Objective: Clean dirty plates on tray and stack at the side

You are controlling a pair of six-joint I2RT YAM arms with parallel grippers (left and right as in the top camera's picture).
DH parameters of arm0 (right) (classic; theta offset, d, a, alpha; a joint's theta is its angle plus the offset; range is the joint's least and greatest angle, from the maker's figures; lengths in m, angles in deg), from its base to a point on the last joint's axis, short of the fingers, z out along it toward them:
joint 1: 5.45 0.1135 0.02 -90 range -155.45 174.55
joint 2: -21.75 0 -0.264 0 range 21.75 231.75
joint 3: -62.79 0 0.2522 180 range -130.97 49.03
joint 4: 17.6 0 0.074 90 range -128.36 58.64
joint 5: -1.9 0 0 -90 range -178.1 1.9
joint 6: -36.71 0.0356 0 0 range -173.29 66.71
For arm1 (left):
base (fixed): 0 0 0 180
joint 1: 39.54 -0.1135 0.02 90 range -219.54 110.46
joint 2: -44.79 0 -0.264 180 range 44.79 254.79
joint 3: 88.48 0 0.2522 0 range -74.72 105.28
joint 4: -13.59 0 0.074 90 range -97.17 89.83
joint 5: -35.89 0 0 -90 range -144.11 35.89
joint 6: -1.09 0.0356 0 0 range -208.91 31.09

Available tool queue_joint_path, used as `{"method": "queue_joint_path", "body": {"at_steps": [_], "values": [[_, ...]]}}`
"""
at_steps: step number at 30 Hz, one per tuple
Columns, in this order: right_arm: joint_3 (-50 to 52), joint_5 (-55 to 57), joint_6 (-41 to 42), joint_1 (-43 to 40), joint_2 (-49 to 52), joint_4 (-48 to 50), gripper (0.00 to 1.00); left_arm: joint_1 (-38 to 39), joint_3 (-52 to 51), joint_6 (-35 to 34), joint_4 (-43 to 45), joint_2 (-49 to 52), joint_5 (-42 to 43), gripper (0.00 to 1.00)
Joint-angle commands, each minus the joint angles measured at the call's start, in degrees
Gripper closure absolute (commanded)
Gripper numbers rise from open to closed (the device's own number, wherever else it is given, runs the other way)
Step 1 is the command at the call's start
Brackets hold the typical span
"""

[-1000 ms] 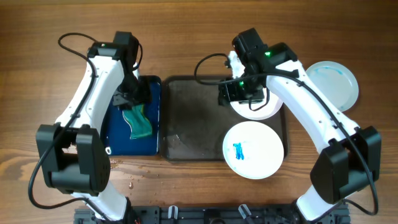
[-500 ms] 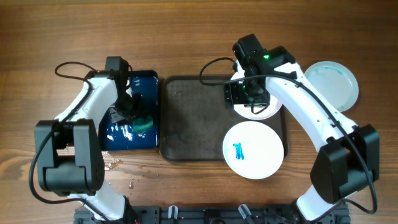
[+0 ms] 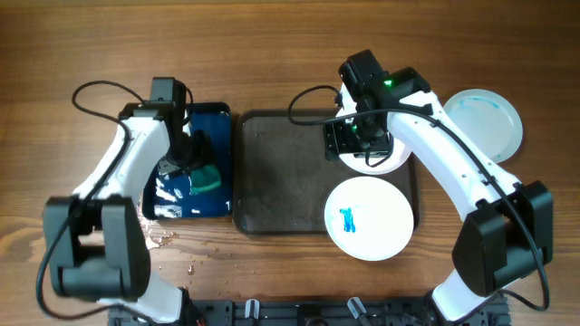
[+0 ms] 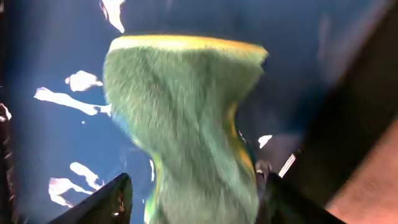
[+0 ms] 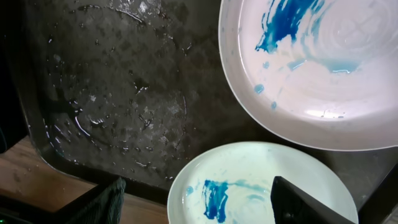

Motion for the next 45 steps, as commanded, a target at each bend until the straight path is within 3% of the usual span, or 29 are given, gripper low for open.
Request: {"method": "queue_joint_path", "body": {"at_steps": [1, 3, 6, 9, 10, 11, 12, 14, 15, 16, 20, 28, 29, 32, 33, 45], "values": [[0.59, -0.98, -1.18, -0.17, 0.74, -0.44, 0.25, -0.13, -0.07, -0.11, 2.12, 4.92, -1.16, 0.4], [0.59, -0.96, -1.2, -0.17, 0.74, -0.5, 0.36, -0.13, -0.07, -0.13, 3.15, 6.1, -1.16, 0.56], [0.59, -0.94, -1.18, -0.2, 0.74, -0.5, 0.4, -0.17, -0.07, -1.7, 4.33, 6.25, -1.2, 0.96], [0.59, 0.17, -1.11, -0.2, 0.74, -0.42, 0.4, -0.15, -0.07, -2.71, 4.57, 6.25, -1.42, 0.96], [0.59, 4.57, -0.09, -0.33, 0.74, -0.13, 0.46, -0.15, -0.04, -2.71, 4.57, 6.25, -1.44, 0.96], [0.59, 7.34, 0.5, -1.53, 0.74, 0.96, 0.67, -0.17, -0.04, -2.71, 4.57, 6.25, -1.44, 0.96], [0.59, 7.28, 0.48, -4.7, 0.74, 2.29, 0.65, -0.15, -0.04, -2.69, 4.5, 6.25, -1.44, 0.96], [0.59, 6.8, 0.15, -9.09, 0.79, 2.84, 0.45, -0.15, -0.07, -2.69, 4.42, 6.25, -1.44, 0.96], [0.59, 5.38, -1.03, -11.89, 0.92, 2.86, 0.3, -0.15, -0.04, -2.71, 4.42, 6.25, -1.44, 0.96], [0.59, 3.45, -2.64, -14.93, 1.4, 2.64, 0.27, -0.17, -0.04, -2.69, 4.42, 6.25, -1.44, 0.96], [1.68, 2.54, -4.13, -20.85, 5.31, 2.97, 0.26, -0.15, -0.07, -2.69, 4.37, 6.25, -1.42, 0.96], [4.28, 2.56, -3.48, -21.2, 15.67, 6.99, 0.27, -0.15, -0.07, -2.69, 4.33, 6.25, -1.42, 0.96], [4.28, 2.56, -3.28, -21.2, 15.93, 7.58, 0.38, -0.15, -0.04, -2.69, 4.22, 6.25, -1.42, 0.96], [4.28, 2.56, -3.28, -21.2, 15.93, 7.76, 0.87, -0.15, -0.07, -2.69, 4.13, 6.25, -1.42, 0.96], [4.28, 2.56, -3.28, -21.11, 15.93, 7.74, 0.96, -0.15, -0.04, -2.69, 4.15, 6.25, -1.42, 0.96], [4.28, -1.4, -4.33, -11.63, 15.93, 10.16, 0.96, -0.15, -0.04, -2.73, 3.26, -0.59, -0.02, 0.96]]}}
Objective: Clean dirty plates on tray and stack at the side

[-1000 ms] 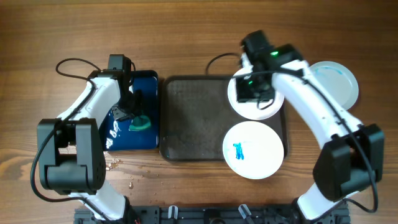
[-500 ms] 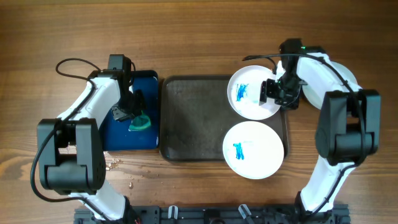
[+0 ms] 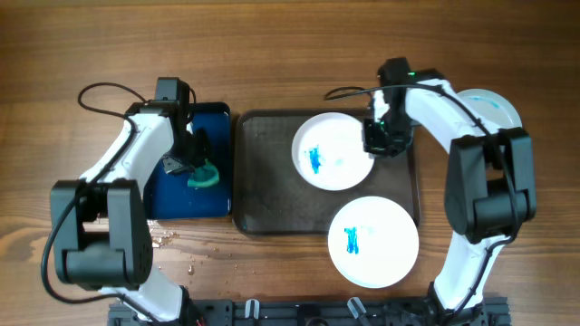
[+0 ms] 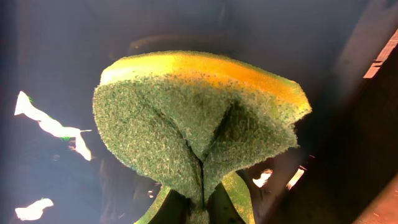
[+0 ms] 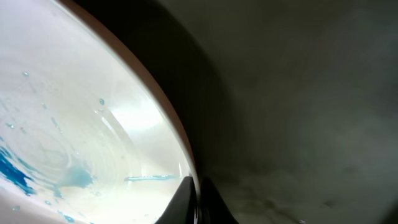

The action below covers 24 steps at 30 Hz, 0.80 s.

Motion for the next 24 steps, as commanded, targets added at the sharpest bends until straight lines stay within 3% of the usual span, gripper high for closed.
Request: {"method": "queue_joint_path", "body": {"at_steps": [1, 7, 12, 18, 24], "values": [[0.59, -1.46, 1.16, 0.81, 1.11, 0.68, 0.96, -0.15, -0.02, -0.76, -0.98, -3.98, 1.01, 0.96], [0.59, -2.71, 1.01, 0.81, 1.11, 0.66, 0.96, 1.38, 0.0, -0.5, -1.05, -6.29, 3.5, 0.96], [0.59, -2.73, 0.98, 0.81, 1.11, 0.7, 0.95, 6.71, 0.0, 1.16, 6.36, -12.57, 7.1, 0.96], [0.59, -3.61, 1.03, 0.81, 1.11, 0.63, 0.96, 18.12, 0.0, -5.49, 16.87, -6.82, 24.63, 0.96], [0.59, -4.15, 1.16, 0.81, 1.11, 0.39, 0.96, 28.94, 0.0, -12.09, 27.87, 1.62, 28.09, 0.96]]}}
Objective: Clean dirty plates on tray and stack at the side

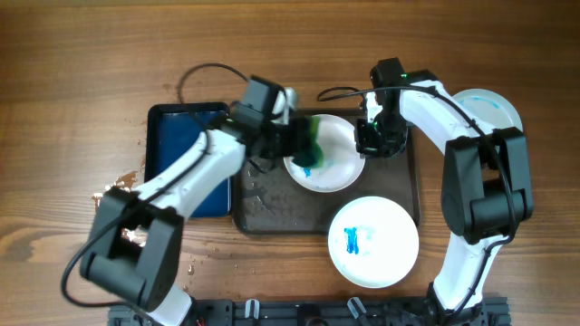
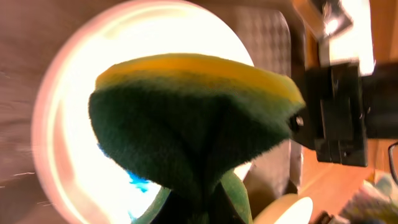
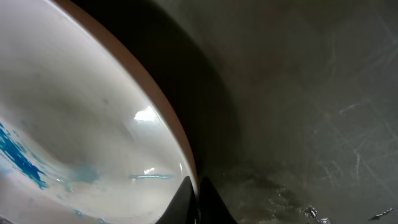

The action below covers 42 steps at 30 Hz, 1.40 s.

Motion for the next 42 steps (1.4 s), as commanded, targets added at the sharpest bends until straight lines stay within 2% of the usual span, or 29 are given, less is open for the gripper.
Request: {"method": "queue_joint_path", "body": {"at_steps": [1, 4, 8, 9, 11, 14, 18, 20, 23, 26, 29, 33, 38, 42], "values": [[0.55, -1.29, 0.52, 0.04, 1.11, -0.15, 0.96, 4.37, 0.31, -4.98, 4.48, 4.9, 5.2, 0.96], [0.55, -2.08, 0.92, 0.04, 1.11, -0.74, 0.95, 6.08, 0.31, -8.37, 11.08, 11.06, 9.18, 0.96], [0.55, -2.05, 1.44, 0.04, 1.11, -1.16, 0.96, 4.22, 0.31, -11.08, 15.02, 17.22, 12.83, 0.96], [0.55, -2.05, 1.9, 0.04, 1.11, -1.18, 0.96, 3.23, 0.31, -13.11, 13.46, 17.99, 11.15, 0.96], [0.55, -2.05, 2.01, 0.04, 1.11, -1.16, 0.96, -0.22, 0.31, -16.39, 4.85, 18.08, 3.23, 0.96], [0.55, -2.03, 1.99, 0.04, 1.11, -1.11, 0.96, -9.42, 0.39, -15.08, -11.52, 18.08, -10.38, 0.96], [0.55, -1.81, 2.03, 0.04, 1.11, -0.96, 0.96, -12.59, 0.44, -13.2, -13.77, 18.08, -11.37, 0.96], [0.55, -1.81, 2.01, 0.04, 1.11, -0.96, 0.96, -11.13, 0.68, -12.02, -12.59, 18.08, -9.64, 0.96], [0.55, -1.84, 2.03, 0.04, 1.11, -0.98, 0.96, -5.49, 0.81, -6.38, -5.99, 18.08, 2.19, 0.96], [0.55, -1.81, 1.99, 0.04, 1.11, -1.46, 0.95, 1.25, 0.81, -5.07, 2.73, 18.08, 10.19, 0.96], [0.55, -1.81, 1.99, 0.04, 1.11, -1.95, 0.96, 5.44, 0.81, -6.51, 7.98, 18.1, 11.5, 0.96], [0.55, -1.81, 1.99, 0.04, 1.11, -2.47, 0.95, 6.62, 0.81, -6.54, 13.44, 18.1, 13.77, 0.96], [0.55, -1.81, 2.01, 0.04, 1.11, -3.56, 0.96, -0.28, 0.81, -8.66, 11.39, 18.1, 1.66, 0.96], [0.55, -1.81, 1.99, 0.04, 1.11, -4.15, 0.96, -6.78, 0.81, 0.44, 4.37, 18.1, -9.16, 0.96]]}}
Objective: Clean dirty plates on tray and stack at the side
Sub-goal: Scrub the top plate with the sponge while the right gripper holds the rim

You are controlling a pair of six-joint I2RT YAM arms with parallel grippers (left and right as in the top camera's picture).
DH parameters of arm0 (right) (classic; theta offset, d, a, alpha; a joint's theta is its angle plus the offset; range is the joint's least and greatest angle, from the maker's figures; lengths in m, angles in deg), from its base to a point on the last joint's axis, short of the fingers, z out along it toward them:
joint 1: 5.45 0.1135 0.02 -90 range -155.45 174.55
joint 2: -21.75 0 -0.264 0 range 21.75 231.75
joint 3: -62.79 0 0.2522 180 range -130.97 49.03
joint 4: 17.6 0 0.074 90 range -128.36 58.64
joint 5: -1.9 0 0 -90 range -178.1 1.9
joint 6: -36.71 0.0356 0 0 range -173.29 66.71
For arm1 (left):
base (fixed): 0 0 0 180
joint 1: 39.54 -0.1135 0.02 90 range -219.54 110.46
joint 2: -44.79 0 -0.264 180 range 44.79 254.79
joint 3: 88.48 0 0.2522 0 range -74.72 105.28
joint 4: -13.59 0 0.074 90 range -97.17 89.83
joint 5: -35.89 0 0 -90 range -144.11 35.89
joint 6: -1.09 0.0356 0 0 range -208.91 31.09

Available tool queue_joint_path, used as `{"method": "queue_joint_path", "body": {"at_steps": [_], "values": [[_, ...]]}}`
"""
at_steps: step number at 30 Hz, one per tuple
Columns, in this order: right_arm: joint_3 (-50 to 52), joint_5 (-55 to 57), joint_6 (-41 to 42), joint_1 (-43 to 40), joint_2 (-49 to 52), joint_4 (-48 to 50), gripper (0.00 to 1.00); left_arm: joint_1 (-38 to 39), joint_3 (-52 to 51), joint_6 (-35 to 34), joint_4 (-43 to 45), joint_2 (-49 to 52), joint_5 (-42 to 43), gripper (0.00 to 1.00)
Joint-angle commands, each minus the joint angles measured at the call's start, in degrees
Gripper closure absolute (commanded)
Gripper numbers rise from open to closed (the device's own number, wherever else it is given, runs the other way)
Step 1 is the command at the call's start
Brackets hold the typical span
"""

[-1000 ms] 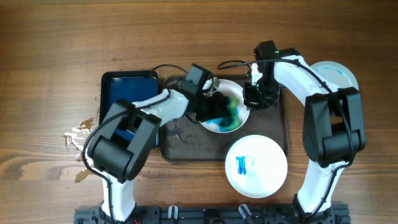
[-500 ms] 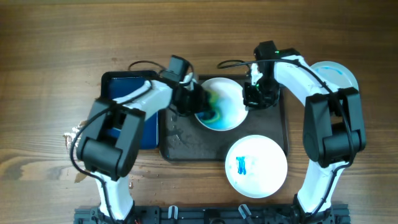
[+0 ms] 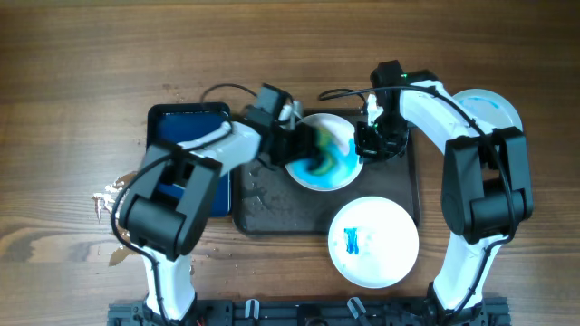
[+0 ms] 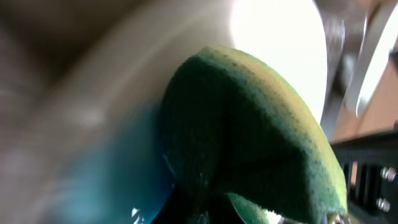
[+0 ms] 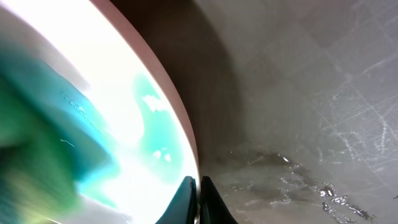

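A white plate [image 3: 337,167] lies on the dark tray [image 3: 272,204], smeared with blue. My left gripper [image 3: 304,149] is shut on a green and yellow sponge [image 3: 319,156] that presses on the plate's middle. In the left wrist view the sponge [image 4: 249,124] fills the frame above the left gripper [image 4: 211,211], over the blue-washed plate [image 4: 93,93]. My right gripper [image 3: 367,145] is shut on the plate's right rim; the right gripper [image 5: 199,193] pinches the edge of the plate [image 5: 124,81]. A second plate [image 3: 373,229] with a blue stain sits at the tray's front right.
A blue water basin [image 3: 181,154] stands left of the tray. A white plate [image 3: 494,113] lies on the table at the far right. Water drops lie on the wood at the front left [image 3: 113,195]. The tray floor [image 5: 311,93] is wet.
The sponge has moved from the plate's left part to its middle. The blue stain, then a narrow mark, is now smeared across the plate. My right gripper still pinches the rim.
First my left gripper stood open around the sponge in the basin and my right gripper open over the two stained plates. Then the left held the sponge and the right gripped one plate's rim at mid-tray. The sponge then reached that plate and now has spread the blue.
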Motion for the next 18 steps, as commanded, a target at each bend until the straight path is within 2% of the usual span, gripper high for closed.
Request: {"method": "queue_joint_path", "body": {"at_steps": [1, 3, 5, 7, 9, 10, 12, 13, 16, 18], "values": [[0.5, -0.04, 0.0, 0.15, 0.98, -1.14, 0.95, -3.8, -1.14, 7.8, -6.12, 2.03, -19.76, 0.96], [0.5, -0.04, 0.0, 0.15, 0.98, -1.11, 0.96, -3.5, -1.14, 9.05, -8.76, 2.03, -23.43, 0.96], [0.5, -0.07, 0.04, 0.15, 0.98, -1.14, 0.96, -2.64, -1.11, 8.63, -12.94, 2.03, -31.23, 0.96], [0.5, -0.04, -0.02, 0.15, 0.98, -1.14, 0.96, -1.81, -1.05, 5.35, -17.46, 2.01, -38.42, 0.96], [0.5, -0.04, -0.04, 0.15, 0.98, -1.07, 0.96, -1.11, -1.03, 4.7, -20.79, 2.01, -37.64, 0.96], [0.5, -0.04, -0.09, 0.15, 0.98, -1.05, 0.96, -0.37, -1.03, 6.25, -21.57, 2.01, -34.05, 0.96], [0.5, -0.04, -0.13, 0.15, 0.98, -0.98, 0.96, 1.66, -1.03, 12.52, -19.82, 2.01, -21.46, 0.96], [0.5, -0.04, -0.13, 0.15, 0.98, -0.98, 0.96, 3.15, -1.03, 13.53, -17.94, 2.01, -14.49, 0.96], [0.5, -0.07, -0.11, 0.15, 0.98, -0.98, 0.96, 8.02, -1.03, 12.72, -10.47, 2.01, 3.28, 0.96], [0.5, -0.04, -0.09, 0.15, 0.98, -1.01, 0.96, 10.82, -1.03, 9.92, -5.51, 2.01, 6.82, 0.96]]}}
